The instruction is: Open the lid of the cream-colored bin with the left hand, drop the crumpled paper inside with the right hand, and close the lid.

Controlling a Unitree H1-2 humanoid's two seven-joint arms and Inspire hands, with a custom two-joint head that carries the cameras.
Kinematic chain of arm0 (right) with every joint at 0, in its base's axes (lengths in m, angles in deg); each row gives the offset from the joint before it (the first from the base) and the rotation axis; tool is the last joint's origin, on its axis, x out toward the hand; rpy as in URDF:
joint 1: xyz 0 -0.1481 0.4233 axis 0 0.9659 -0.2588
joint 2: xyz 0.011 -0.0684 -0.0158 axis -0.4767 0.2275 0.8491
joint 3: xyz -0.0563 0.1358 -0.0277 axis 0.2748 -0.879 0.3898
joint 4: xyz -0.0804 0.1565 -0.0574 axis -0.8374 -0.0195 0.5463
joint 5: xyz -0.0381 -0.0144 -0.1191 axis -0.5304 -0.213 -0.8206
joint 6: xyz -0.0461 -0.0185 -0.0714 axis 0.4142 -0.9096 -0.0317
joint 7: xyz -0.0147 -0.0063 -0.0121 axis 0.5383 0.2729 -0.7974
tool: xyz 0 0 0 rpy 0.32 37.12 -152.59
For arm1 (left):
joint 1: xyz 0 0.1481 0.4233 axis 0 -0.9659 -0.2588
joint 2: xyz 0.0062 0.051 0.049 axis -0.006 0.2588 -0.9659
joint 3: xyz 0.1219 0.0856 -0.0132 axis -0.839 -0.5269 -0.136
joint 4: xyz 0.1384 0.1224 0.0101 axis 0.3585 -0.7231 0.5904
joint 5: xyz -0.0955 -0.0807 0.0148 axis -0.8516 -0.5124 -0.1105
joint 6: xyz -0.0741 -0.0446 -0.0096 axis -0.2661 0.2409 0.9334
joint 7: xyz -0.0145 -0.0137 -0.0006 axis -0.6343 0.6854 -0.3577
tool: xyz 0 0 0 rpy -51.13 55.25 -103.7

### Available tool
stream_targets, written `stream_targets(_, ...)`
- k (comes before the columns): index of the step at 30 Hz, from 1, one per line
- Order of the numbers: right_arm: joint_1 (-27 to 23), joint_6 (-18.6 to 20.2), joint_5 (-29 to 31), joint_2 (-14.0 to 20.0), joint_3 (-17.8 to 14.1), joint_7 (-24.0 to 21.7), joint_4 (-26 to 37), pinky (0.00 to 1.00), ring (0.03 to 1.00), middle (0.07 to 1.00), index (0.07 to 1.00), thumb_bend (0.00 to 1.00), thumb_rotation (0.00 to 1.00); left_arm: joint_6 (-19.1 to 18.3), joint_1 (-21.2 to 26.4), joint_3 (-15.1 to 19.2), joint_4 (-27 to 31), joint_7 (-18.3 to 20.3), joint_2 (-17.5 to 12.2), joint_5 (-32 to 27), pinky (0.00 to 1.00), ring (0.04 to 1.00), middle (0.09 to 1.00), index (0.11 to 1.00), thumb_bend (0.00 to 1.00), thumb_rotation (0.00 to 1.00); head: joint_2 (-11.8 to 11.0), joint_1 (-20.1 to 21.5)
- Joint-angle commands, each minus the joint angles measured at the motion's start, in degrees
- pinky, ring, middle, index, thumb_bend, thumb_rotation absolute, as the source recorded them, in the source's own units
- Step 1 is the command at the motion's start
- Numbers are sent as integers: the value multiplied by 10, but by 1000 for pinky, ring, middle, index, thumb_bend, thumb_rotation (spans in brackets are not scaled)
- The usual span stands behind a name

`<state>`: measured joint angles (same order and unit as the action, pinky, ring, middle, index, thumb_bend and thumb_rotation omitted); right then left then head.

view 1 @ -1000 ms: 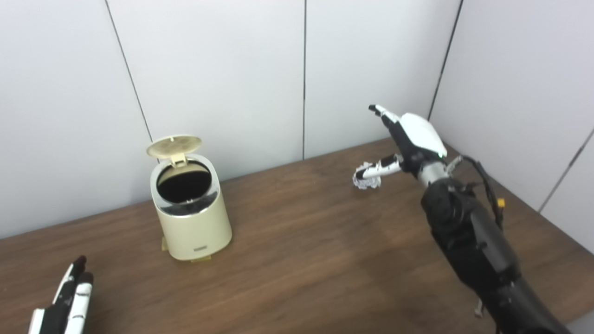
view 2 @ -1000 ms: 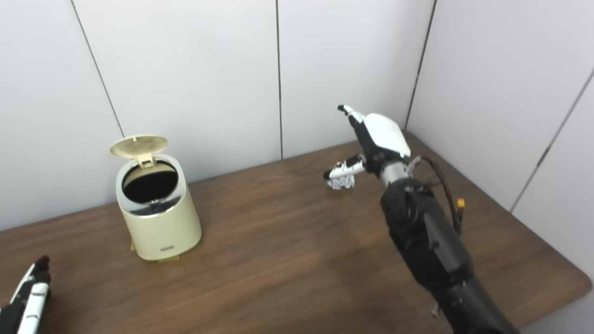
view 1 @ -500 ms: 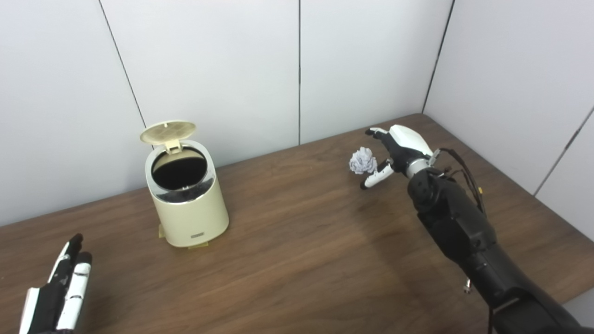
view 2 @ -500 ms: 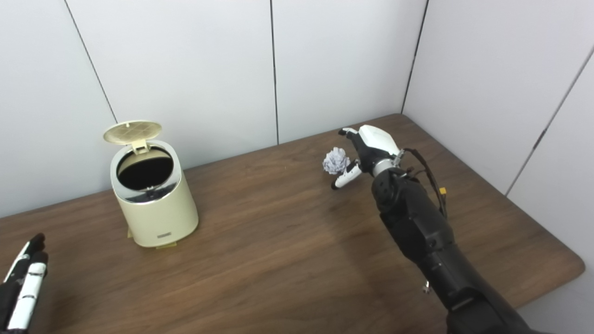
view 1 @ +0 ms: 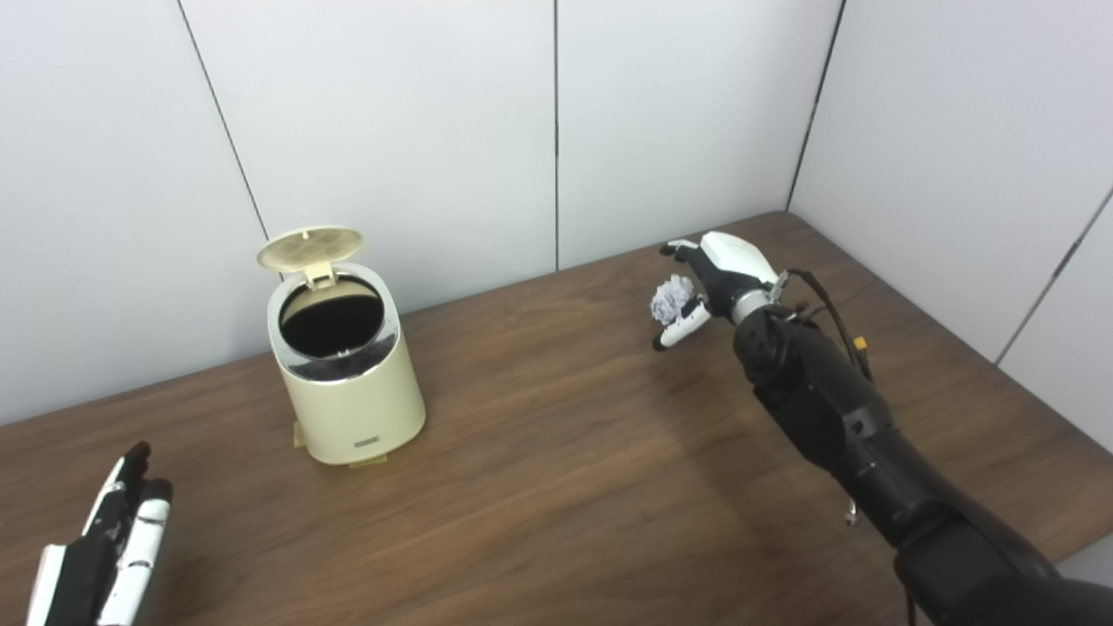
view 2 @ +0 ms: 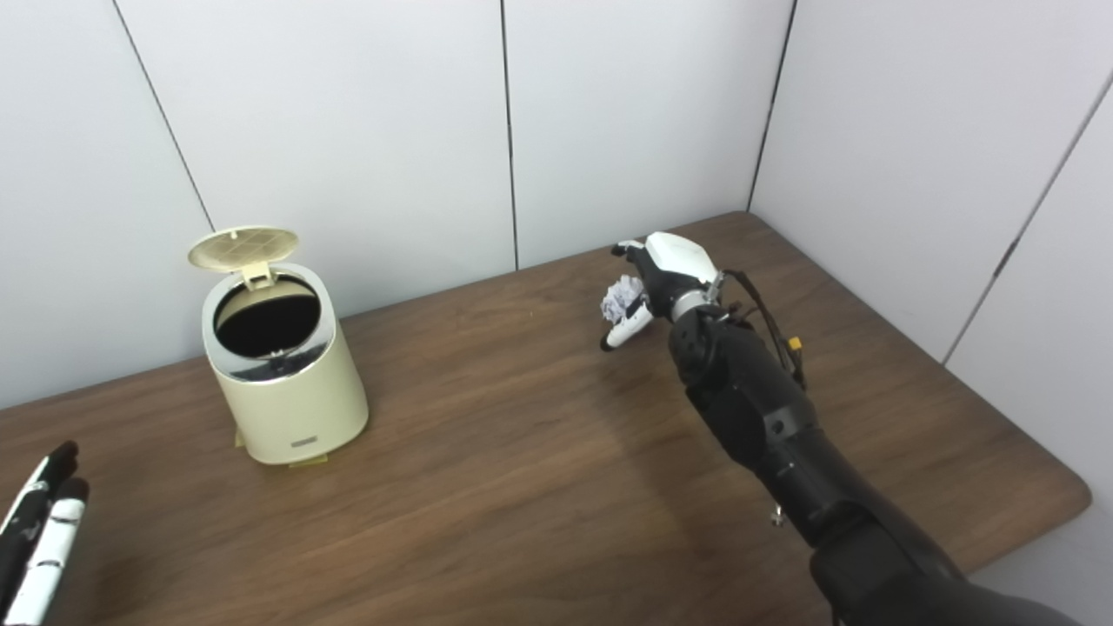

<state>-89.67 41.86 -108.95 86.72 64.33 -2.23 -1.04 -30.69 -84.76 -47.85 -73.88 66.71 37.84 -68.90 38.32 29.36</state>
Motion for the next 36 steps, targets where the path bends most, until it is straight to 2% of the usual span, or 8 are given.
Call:
stream_targets(1,-32,-20,2,13,-4,26,9,700,832,857,842,926,126,0,14,-3,26,3,-8,-1,1000,1000,1000,1000,411,722,0,0)
stream_targets(7,-34,-28,26,3,-19,59,0,692,794,829,813,924,48,-3,10,-8,24,9,-6,-4,1000,1000,1000,1000,384,687,0,0)
stream_targets(13,-32,-22,44,0,-31,84,-3,664,767,800,780,934,68,-8,6,-17,30,8,-9,7,1000,1000,1000,1000,379,696,1,-2)
stream_targets(18,-40,6,99,-32,-93,115,-1,654,743,781,766,931,100,-7,4,-17,30,8,-13,6,1000,1000,1000,1000,424,728,2,-4)
stream_targets(21,-43,6,109,-37,-105,127,0,665,752,785,766,919,74,-7,3,-16,32,8,-14,2,1000,1000,1000,1000,435,724,2,-3)
stream_targets(28,-45,13,99,-12,-70,100,-14,647,743,783,774,951,119,-6,5,-12,33,12,-15,-11,1000,1000,1000,1000,430,697,3,0)
stream_targets(30,-44,24,100,-6,-58,82,-9,696,792,819,801,939,133,-7,5,-13,35,13,-17,-11,1000,1000,1000,1000,418,694,3,-1)
stream_targets(36,-45,24,71,1,-27,95,-11,697,772,797,770,982,116,-7,3,-13,37,18,-19,-9,1000,1000,1000,1000,424,705,6,-5)
